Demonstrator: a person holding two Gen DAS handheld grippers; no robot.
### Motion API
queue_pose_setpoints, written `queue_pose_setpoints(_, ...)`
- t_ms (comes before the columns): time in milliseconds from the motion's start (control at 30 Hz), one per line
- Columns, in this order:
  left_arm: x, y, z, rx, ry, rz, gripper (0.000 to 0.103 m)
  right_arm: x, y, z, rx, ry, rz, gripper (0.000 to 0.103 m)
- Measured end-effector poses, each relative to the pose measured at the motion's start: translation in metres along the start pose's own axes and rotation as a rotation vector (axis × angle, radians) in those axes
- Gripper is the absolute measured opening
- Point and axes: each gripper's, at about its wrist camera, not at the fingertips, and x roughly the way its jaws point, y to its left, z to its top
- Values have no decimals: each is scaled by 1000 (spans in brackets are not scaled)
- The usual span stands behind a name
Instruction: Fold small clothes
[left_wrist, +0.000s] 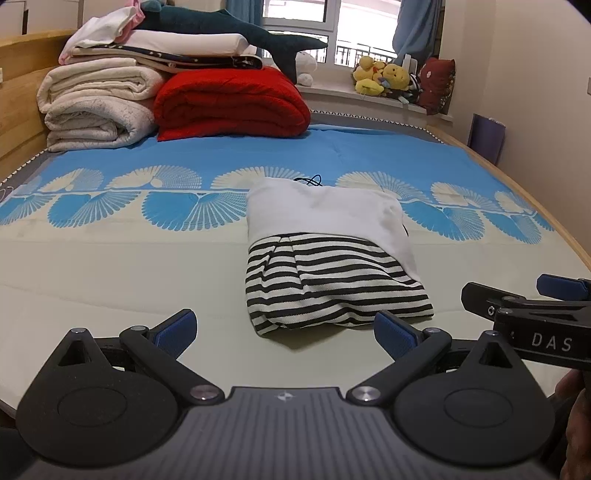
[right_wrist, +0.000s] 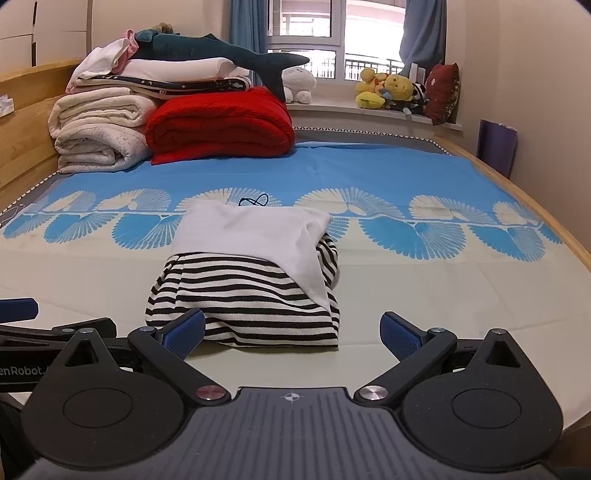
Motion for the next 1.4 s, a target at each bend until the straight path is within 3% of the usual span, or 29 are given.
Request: queue_pose_setpoints(1400, 2, 2, 1, -9, 10, -9, 102, 1, 1, -2, 1, 8, -5, 100)
